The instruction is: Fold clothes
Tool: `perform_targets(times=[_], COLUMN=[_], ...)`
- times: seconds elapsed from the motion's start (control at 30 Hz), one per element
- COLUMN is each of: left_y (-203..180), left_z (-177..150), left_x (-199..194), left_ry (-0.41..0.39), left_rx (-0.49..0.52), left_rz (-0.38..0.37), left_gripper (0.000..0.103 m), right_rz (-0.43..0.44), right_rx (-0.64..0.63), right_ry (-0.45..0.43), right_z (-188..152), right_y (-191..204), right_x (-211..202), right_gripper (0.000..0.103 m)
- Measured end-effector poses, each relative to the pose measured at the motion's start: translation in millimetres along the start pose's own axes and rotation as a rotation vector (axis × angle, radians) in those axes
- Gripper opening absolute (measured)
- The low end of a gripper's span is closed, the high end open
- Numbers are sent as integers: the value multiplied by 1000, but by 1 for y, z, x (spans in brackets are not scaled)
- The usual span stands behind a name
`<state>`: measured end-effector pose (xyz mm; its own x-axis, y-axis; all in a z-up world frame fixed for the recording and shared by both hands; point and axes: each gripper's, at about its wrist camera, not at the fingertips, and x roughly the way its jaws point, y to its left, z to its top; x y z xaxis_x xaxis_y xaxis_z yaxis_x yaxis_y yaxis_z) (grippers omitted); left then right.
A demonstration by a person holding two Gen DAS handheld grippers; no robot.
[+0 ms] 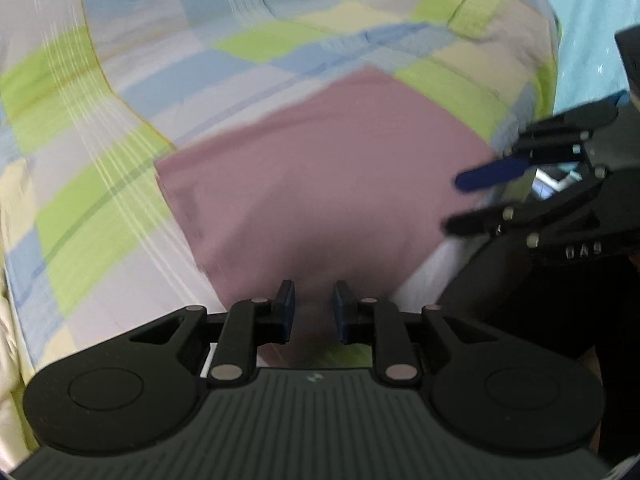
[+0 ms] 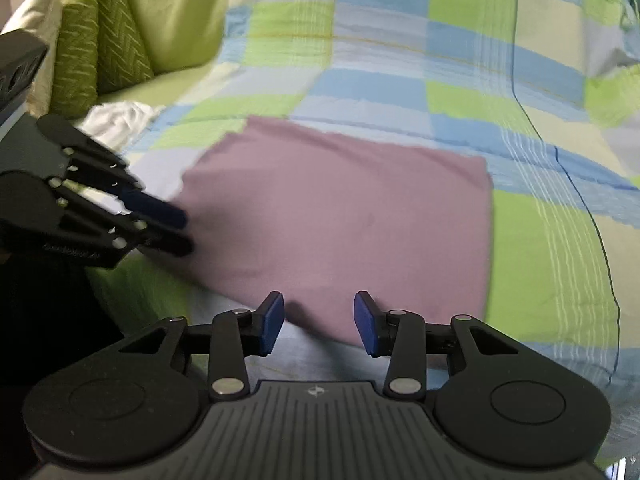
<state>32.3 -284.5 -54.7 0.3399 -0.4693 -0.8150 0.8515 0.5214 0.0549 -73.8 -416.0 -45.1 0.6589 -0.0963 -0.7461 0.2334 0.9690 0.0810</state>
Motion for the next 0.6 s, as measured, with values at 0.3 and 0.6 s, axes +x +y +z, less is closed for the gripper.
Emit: perform_targets(times=[0.3,0.6], left_y=[-3,-5], left_z=[-2,1], left_x=[-8,5], left_ry=[9,-6], left_rx=[4,-48], left_rz=[31,-20], left_gripper=[17,18], right_rz=[-92,-71], right_rx=[120,160], right_ry=[12,-16], right_z=[-18,-12], right_y=[-40,-50], right_x=[-17,-12], right_gripper=[36,34])
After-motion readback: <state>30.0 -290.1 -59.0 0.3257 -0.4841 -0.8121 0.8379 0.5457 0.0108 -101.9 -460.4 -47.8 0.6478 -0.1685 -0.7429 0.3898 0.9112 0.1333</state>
